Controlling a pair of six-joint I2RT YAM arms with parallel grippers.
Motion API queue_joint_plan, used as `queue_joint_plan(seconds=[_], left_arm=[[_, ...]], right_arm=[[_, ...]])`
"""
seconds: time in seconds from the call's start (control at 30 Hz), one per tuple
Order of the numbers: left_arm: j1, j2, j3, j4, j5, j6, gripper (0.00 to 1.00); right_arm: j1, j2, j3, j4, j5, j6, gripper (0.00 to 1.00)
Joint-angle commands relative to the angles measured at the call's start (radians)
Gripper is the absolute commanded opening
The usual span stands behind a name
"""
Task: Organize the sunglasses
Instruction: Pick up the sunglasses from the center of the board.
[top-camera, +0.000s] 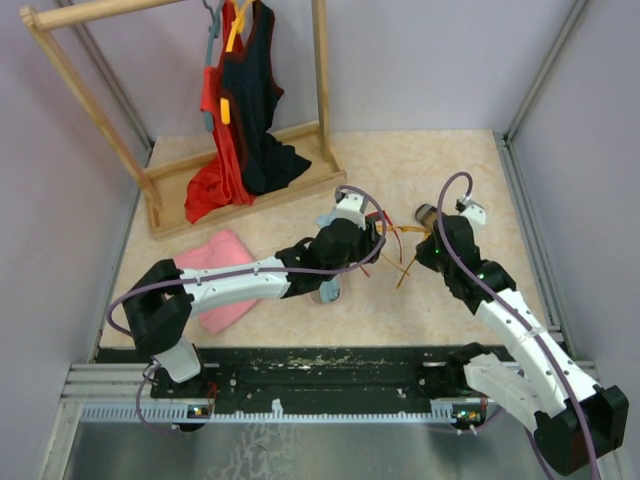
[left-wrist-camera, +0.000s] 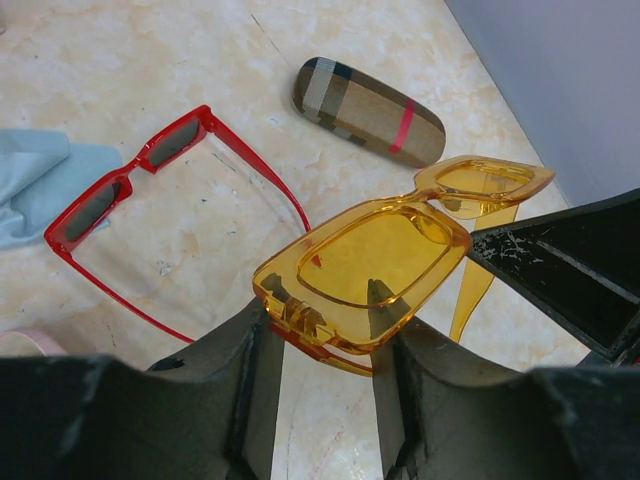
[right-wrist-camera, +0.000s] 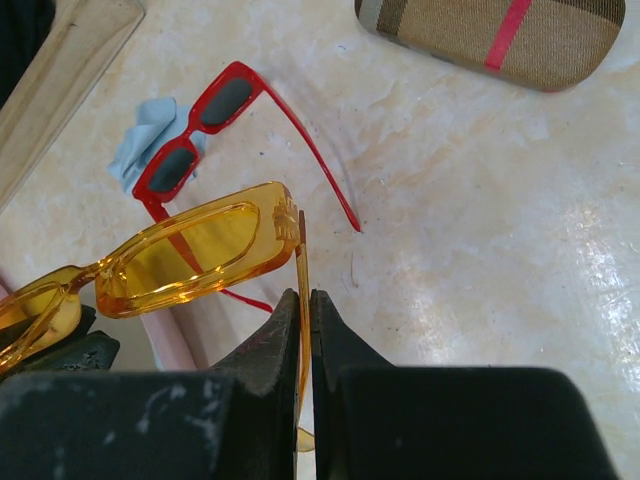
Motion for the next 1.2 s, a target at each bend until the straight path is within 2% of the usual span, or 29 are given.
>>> queue_joint_plan(seconds=[0.0, 0.23, 0.3, 0.43, 0.6, 0.77, 0.87, 0.97, 1.07, 1.13, 1.17], left_arm=[[0.003, -0.002, 0.026, -0.036, -0.031, 0.056, 0.38], [0.007, -0.002, 0.033, -0.08, -0.049, 0.077, 0.2], [0.011, -0.004, 0.033, -0.093, -0.054, 0.08, 0.17], [0.028, 0.0, 0.041, -0.129, -0.061, 0.082, 0.17], [0.037, 0.009, 0.061, -0.172, -0.089, 0.111, 0.27], [0.037, 0.009, 0.067, -0.185, -0.097, 0.147, 0.28], [0.037, 0.001, 0.064, -0.187, -0.096, 0.16, 0.25], [0.038, -0.003, 0.064, -0.186, -0.08, 0.169, 0.15], [0.049, -0.006, 0.069, -0.197, -0.051, 0.168, 0.02], [0.074, -0.01, 0.075, -0.221, -0.012, 0.136, 0.01], [0.091, -0.013, 0.076, -0.227, 0.013, 0.122, 0.01]], right_arm=[[0.008, -0.015, 0.054, -0.002, 0.015, -0.04, 0.0], [0.008, -0.025, 0.083, -0.012, 0.0, -0.097, 0.0], [0.008, -0.03, 0.089, -0.009, -0.017, -0.121, 0.0], [0.008, -0.041, 0.094, -0.006, -0.051, -0.156, 0.0], [0.008, -0.052, 0.107, -0.02, -0.055, -0.167, 0.0], [0.008, -0.051, 0.127, -0.03, -0.052, -0.174, 0.0], [0.008, -0.049, 0.139, -0.034, -0.057, -0.18, 0.0], [0.008, -0.051, 0.143, -0.025, -0.078, -0.195, 0.0], [0.008, -0.073, 0.148, 0.002, -0.129, -0.233, 0.12], [0.008, -0.099, 0.149, 0.018, -0.168, -0.266, 0.2], [0.008, -0.112, 0.148, 0.023, -0.178, -0.278, 0.28]])
